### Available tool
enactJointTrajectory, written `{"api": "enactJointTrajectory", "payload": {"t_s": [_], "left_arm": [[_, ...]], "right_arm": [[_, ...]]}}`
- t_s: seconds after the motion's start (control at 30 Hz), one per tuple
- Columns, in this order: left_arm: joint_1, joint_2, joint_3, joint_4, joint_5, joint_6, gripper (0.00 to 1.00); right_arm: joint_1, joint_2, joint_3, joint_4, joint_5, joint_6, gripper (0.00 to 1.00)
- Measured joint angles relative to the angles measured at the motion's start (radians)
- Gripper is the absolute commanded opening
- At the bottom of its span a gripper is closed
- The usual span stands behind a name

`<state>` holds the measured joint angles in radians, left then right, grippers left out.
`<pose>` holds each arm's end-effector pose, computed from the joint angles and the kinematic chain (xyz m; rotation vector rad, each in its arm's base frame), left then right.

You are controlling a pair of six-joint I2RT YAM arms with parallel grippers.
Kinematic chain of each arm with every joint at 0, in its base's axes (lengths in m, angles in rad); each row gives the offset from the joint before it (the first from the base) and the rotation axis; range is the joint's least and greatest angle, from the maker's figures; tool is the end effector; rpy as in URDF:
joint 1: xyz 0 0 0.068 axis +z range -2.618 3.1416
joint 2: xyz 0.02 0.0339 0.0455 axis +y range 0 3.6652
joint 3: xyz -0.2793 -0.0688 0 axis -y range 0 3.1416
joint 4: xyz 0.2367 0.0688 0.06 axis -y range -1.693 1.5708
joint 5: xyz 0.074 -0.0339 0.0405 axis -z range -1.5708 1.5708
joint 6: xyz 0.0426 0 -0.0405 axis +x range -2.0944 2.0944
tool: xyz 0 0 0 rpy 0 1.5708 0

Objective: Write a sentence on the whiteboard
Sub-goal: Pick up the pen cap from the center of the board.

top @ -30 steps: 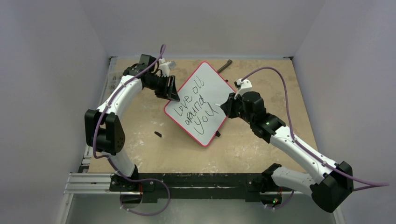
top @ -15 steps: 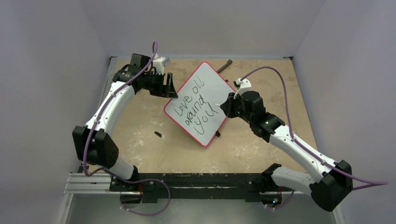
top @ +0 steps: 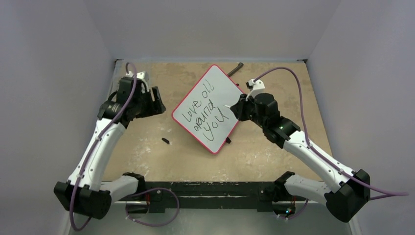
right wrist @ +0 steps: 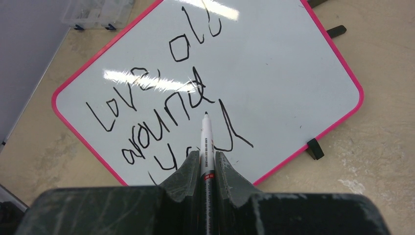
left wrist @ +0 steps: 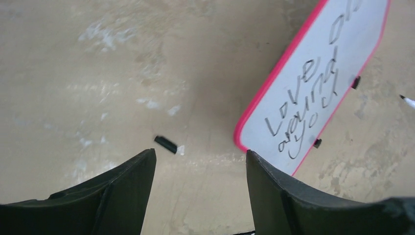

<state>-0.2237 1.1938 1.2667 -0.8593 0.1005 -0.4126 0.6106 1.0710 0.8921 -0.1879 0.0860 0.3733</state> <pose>0.2244 -0.0554 0.3679 -0.1761 2.3869 -0.4239 0.1975 0.1337 0.3338 -0.1761 1.9712 0.5670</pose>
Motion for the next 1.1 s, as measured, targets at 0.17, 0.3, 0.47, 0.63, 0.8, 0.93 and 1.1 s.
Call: {"api": "enactJointTrajectory", "payload": {"t_s": [0.17, 0.3, 0.47, 0.63, 0.8, 0.93, 1.1], "left_arm": [[0.0, -0.202, -0.172, -0.05, -0.185, -0.174, 0.83], [0.0, -0.27, -0.294, -0.045, -0.249, -0.312, 1.0], [0.0, -0.308, -0.417, -0.001, -0.251, -0.448, 1.0], [0.0, -0.386, -0.513, 0.069, -0.272, -0.568, 1.0], [-0.001, -0.352, -0.561, 0.137, -0.253, -0.647, 0.86], [-0.015, -0.312, -0.612, 0.163, -0.256, -0.736, 0.7], [-0.082, -0.242, -0.624, 0.163, -0.294, -0.853, 0.68]], "right_arm": [[0.0, -0.013, 0.0, -0.001, 0.0, 0.0, 0.0], [0.0, -0.021, 0.0, 0.001, 0.0, 0.0, 0.0], [0.0, -0.03, 0.0, 0.001, 0.0, 0.0, 0.0], [0.0, -0.044, 0.0, 0.001, 0.0, 0.0, 0.0], [0.0, -0.06, -0.001, 0.002, -0.006, 0.0, 0.0], [0.0, -0.063, -0.008, 0.008, -0.007, 0.0, 0.0], [0.0, -0.063, -0.019, 0.01, -0.007, 0.0, 0.0]]}}
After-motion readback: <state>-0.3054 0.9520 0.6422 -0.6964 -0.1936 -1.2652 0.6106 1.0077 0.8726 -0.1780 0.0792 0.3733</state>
